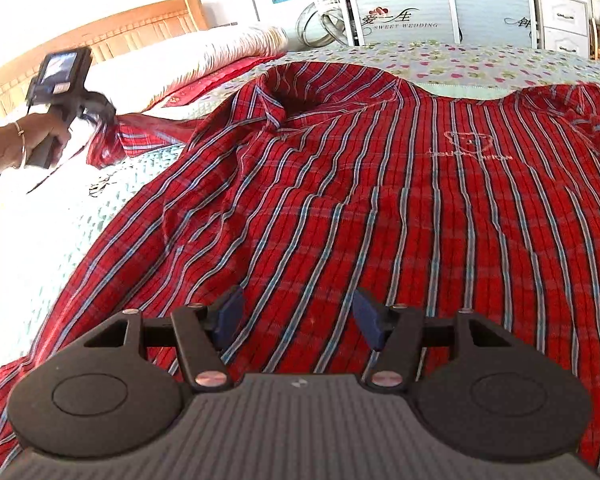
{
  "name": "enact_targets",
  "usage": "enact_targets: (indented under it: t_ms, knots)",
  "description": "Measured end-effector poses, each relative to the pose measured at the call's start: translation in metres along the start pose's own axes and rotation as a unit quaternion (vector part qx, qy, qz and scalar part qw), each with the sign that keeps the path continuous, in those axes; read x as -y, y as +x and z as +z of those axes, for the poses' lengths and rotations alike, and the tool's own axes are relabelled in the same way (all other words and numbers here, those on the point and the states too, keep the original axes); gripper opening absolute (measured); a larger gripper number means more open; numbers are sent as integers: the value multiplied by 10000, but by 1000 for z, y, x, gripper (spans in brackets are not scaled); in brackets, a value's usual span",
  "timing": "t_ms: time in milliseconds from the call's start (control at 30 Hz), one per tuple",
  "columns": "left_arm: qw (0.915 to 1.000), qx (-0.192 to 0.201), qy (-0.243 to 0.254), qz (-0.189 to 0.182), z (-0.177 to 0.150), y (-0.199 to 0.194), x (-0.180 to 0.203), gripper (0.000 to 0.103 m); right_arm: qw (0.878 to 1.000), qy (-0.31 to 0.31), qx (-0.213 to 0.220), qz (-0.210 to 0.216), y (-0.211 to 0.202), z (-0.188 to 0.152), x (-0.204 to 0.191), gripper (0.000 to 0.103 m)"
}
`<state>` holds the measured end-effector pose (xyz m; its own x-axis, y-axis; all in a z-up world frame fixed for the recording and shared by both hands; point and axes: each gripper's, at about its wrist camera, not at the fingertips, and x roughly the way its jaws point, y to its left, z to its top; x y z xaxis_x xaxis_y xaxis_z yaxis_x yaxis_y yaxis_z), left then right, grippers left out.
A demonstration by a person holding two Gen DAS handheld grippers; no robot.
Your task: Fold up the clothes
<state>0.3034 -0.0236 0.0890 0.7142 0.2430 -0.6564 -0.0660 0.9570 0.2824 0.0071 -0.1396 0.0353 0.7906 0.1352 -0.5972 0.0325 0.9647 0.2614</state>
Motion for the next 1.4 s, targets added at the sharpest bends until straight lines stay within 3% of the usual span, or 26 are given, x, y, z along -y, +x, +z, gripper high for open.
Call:
enact_targets:
  t_ms: [33, 67, 133, 167, 233, 267, 367, 433, 467, 533, 633, 667, 733, 767, 900, 1000, 1100, 1200, 1333, 1400]
  knots:
    - [9991, -244, -328, -72, -8, 6, -11, 57, 9997, 219, 38, 63, 3, 5, 5, 61]
    - [9960, -502, -719, -157, -17, 12, -24, 71, 9989, 438, 76, 127, 5, 10, 10, 61]
    - [9823, -784, -1649, -423, -39, 15, -51, 73, 9964, 748, 317, 247, 9, 23, 19, 61]
    - [9715, -825, -2146, -573, -49, 13, -65, 73, 9947, 871, 459, 293, 11, 31, 24, 61]
    - [9540, -651, -2778, -924, -65, -1, -78, 71, 9882, 1321, 667, 399, 21, 46, 41, 61]
    - [9525, -475, -2759, -1201, -67, -12, -73, 71, 9828, 1616, 766, 457, 27, 53, 51, 61]
    - [9543, 182, -2132, -2086, -64, -52, -37, 69, 9680, 2296, 908, 440, 55, 61, 83, 68]
    - [9496, 568, -1432, -2731, -53, -77, 2, 71, 9738, 2072, 933, 75, 79, 48, 94, 65]
    - [9456, 632, -1075, -3004, -45, -83, 23, 73, 9740, 1959, 1130, 114, 84, 37, 96, 64]
    - [9381, 332, -661, -3385, -33, -77, 64, 74, 9713, 2039, 1209, 173, 82, 35, 97, 64]
    - [9261, -504, -433, -3713, -20, -48, 117, 73, 9695, 2085, 1262, 247, 81, 31, 98, 64]
    - [9207, -766, -607, -3778, -19, -36, 124, 70, 9693, 2089, 1273, 257, 81, 30, 98, 64]
    - [9081, -1116, -1062, -3894, -18, -19, 129, 44, 9685, 2108, 1293, 282, 81, 29, 98, 64]
    - [9016, -1175, -1294, -3958, -17, -15, 128, 10, 9679, 2125, 1307, 302, 82, 28, 98, 64]
    - [9273, -242, -749, -3659, 10, -58, 133, 2, 9646, 2219, 1369, 399, 81, 29, 105, 64]
    - [9298, 311, -24, -3667, 22, -103, 156, 2, 9633, 2253, 1391, 438, 81, 30, 108, 64]
    - [9240, 785, 1237, -3533, 7, -153, 203, 8, 9634, 2252, 1385, 437, 82, 31, 109, 64]
    - [9093, 655, 2330, -3385, -42, -167, 254, 15, 9634, 2253, 1384, 437, 82, 31, 109, 64]
    - [9135, 299, 2559, -3147, -104, -150, 274, 19, 9619, 2292, 1409, 481, 81, 30, 111, 64]
    - [9139, 493, 2546, -3123, -117, -152, 273, 23, 9606, 2324, 1433, 515, 80, 29, 111, 63]
